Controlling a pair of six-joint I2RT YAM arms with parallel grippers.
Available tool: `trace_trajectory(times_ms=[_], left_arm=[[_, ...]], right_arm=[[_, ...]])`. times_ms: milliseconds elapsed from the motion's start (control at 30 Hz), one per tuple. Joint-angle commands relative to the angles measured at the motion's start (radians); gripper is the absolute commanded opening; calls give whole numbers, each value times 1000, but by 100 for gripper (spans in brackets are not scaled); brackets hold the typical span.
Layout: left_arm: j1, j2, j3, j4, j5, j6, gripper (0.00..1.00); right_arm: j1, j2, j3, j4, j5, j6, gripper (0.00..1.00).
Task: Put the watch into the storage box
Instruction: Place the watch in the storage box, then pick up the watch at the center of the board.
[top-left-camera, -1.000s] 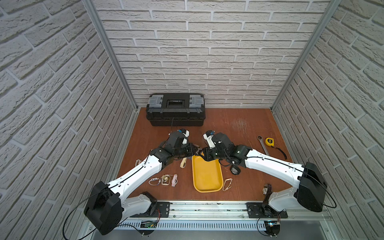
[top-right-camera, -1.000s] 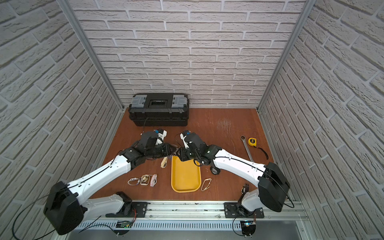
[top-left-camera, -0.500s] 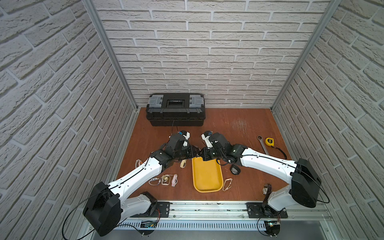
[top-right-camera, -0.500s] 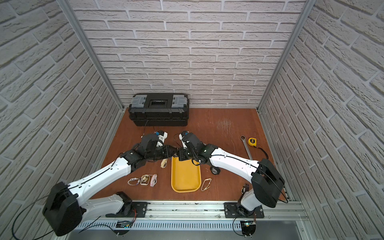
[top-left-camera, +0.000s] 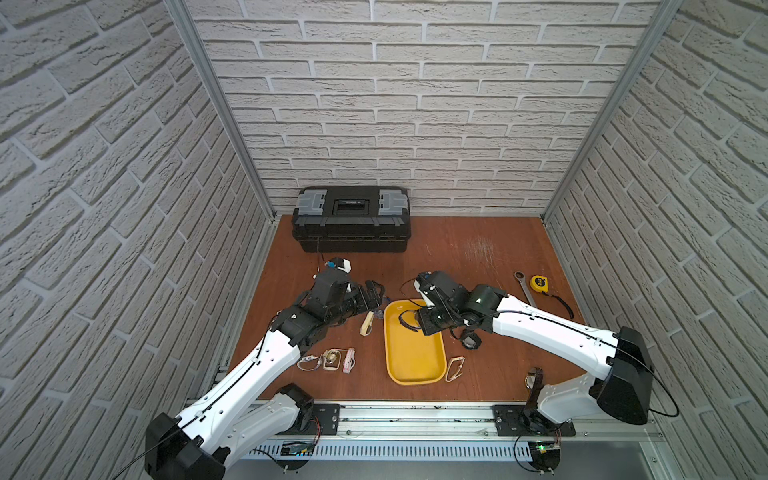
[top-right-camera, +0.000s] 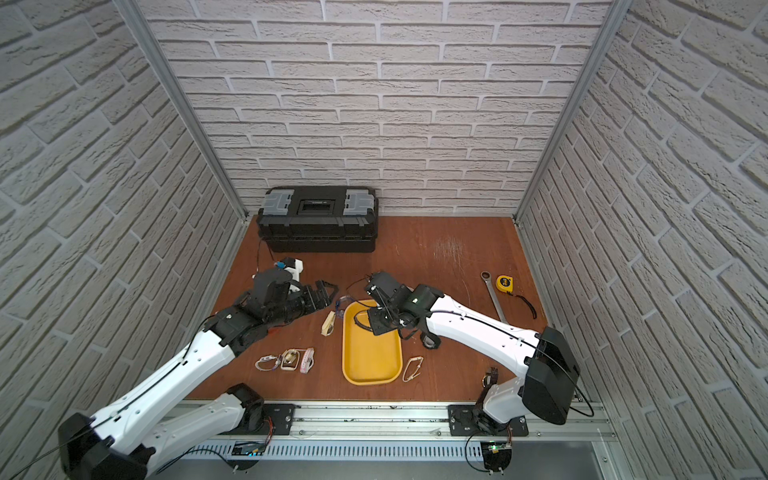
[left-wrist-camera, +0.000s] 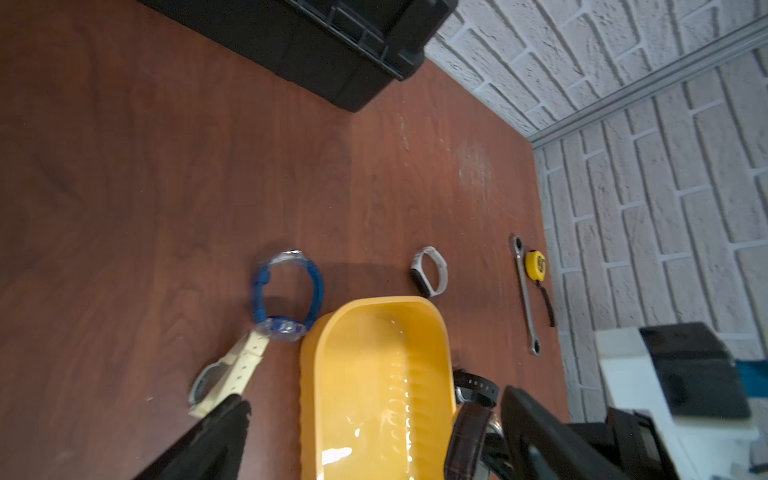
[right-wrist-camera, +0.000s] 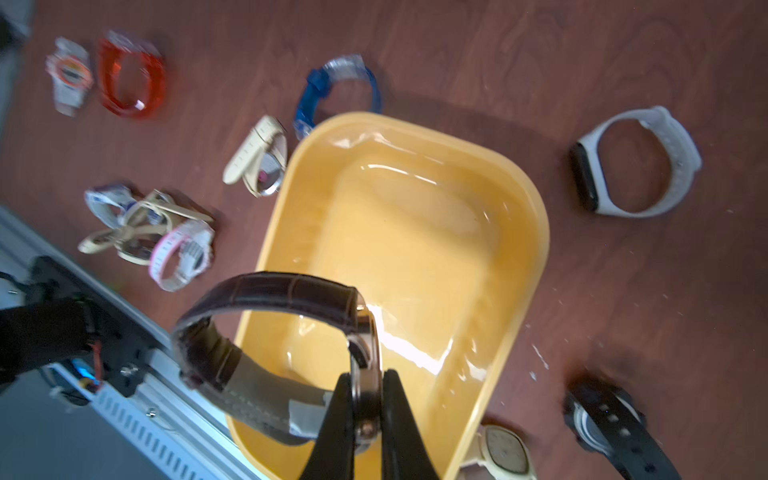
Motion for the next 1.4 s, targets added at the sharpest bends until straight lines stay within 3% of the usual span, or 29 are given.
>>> trace_trajectory(times_ms=[0,133,300,367,500,567,700,833,1067,1167,1233,1367], left_arm=[[-4,1,53,-208,-150,56,98],[-50,37,60,-290,-209,65,98],[-87,110,57,-324,-221,77,98],[-94,138,59,-328,-223,85,98],[-98,174,43,-300,-219,88,98],[-98,185,38,-284,-213,86,98],[-99,195,29,-263,-211,71,98],[-92,201,15,-238,-193,68,98],[-80,244,-16,-177,-156,76,98],[-78,300,-18,-140,-142,96,92],[-83,346,-15,-117,-141,113,85],[-82,433,1,-97,-166,138,79]], right_arm=[[39,66,16,-146,148,-11,3],[38,129,-15,-96,226,24,3],[39,216,9,-55,234,29,7],[39,238,28,-64,242,33,16],[41,232,28,-46,226,28,46],[40,208,20,-41,222,28,53],[42,62,-27,14,174,36,70],[41,-137,-99,89,101,9,79],[41,-427,-228,142,-69,-121,82],[40,-549,-321,194,-120,-138,85],[40,-609,-368,199,-119,-135,95],[41,-655,-418,203,-107,-114,96]])
